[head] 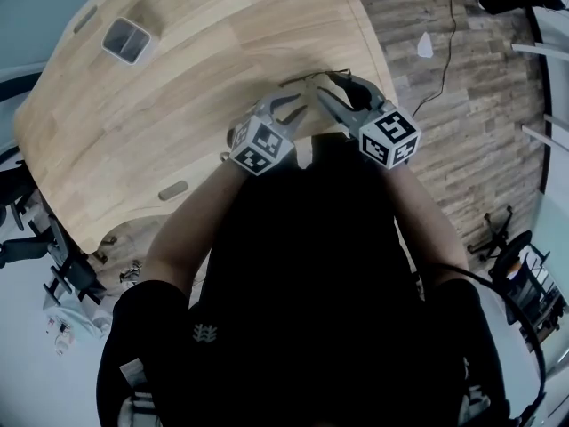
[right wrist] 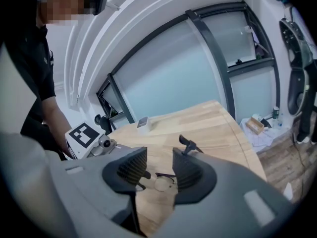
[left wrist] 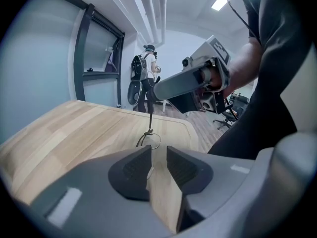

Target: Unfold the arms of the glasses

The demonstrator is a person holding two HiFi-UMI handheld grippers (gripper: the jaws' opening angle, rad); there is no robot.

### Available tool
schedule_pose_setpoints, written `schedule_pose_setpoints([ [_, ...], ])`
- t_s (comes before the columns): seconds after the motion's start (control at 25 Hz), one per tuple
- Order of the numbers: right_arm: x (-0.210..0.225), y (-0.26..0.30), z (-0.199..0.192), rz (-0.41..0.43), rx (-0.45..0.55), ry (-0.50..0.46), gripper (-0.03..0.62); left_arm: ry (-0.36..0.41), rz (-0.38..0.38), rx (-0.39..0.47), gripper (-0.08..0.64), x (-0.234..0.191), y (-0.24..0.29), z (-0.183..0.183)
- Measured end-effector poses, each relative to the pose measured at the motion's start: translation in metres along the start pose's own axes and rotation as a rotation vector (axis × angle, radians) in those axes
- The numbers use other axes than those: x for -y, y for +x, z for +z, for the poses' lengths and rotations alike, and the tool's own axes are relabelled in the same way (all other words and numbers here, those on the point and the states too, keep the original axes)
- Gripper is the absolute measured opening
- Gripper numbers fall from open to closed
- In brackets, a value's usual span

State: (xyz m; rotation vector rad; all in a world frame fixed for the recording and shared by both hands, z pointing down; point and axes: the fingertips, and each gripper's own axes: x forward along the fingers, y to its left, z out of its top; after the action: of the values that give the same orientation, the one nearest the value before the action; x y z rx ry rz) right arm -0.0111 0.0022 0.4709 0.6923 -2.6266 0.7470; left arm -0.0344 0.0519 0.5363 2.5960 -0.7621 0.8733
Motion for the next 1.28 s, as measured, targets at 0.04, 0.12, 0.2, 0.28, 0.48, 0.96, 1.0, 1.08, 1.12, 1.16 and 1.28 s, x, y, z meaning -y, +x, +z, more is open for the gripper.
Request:
schedule_pose_setpoints([
  [0.04,0.002,0.000,0.000,-0.007,0.002,0.002,0.152,-0.005,-0.001,0.001,0.104,-0.001,0.004,0.002],
  [0.12,0.006,-0.002,-0.001,-0.014,0.007,0.008,0.152,-0.009,0.007,0.003,0.104,-0.002,0.006,0.006],
  [0.2,0.008,-0.005,0.001,-0.012,0.016,0.013,0.152,-0.007,0.019,0.004,0.104,-0.005,0.006,0.008],
  [0.28,0.011,-0.008,0.006,-0.010,0.041,0.022,0.152,-0.002,0.034,0.003,0.104,-0.010,0.006,0.010],
  [0.48,0.031,-0.019,0.018,-0.031,0.134,0.104,0.152,-0.006,0.074,-0.006,0.104,-0.029,0.006,0.012],
  [0.96,0.073,-0.044,0.020,-0.049,0.201,0.244,0.152,0.012,0.079,-0.020,0.104,-0.035,0.037,0.032],
  [1.0,0.073,-0.045,0.019,-0.047,0.194,0.242,0.152,0.015,0.079,-0.024,0.104,-0.036,0.040,0.033],
  [1.08,0.074,-0.044,0.015,-0.039,0.172,0.231,0.152,0.020,0.079,-0.037,0.104,-0.039,0.046,0.034],
  [1.12,0.074,-0.044,0.013,-0.036,0.161,0.229,0.152,0.022,0.079,-0.047,0.104,-0.040,0.049,0.034],
  [1.16,0.075,-0.045,0.010,-0.036,0.153,0.233,0.152,0.024,0.079,-0.056,0.104,-0.040,0.053,0.034],
  [1.28,0.082,-0.047,0.003,-0.049,0.145,0.254,0.152,0.026,0.071,-0.082,0.104,-0.042,0.064,0.034],
])
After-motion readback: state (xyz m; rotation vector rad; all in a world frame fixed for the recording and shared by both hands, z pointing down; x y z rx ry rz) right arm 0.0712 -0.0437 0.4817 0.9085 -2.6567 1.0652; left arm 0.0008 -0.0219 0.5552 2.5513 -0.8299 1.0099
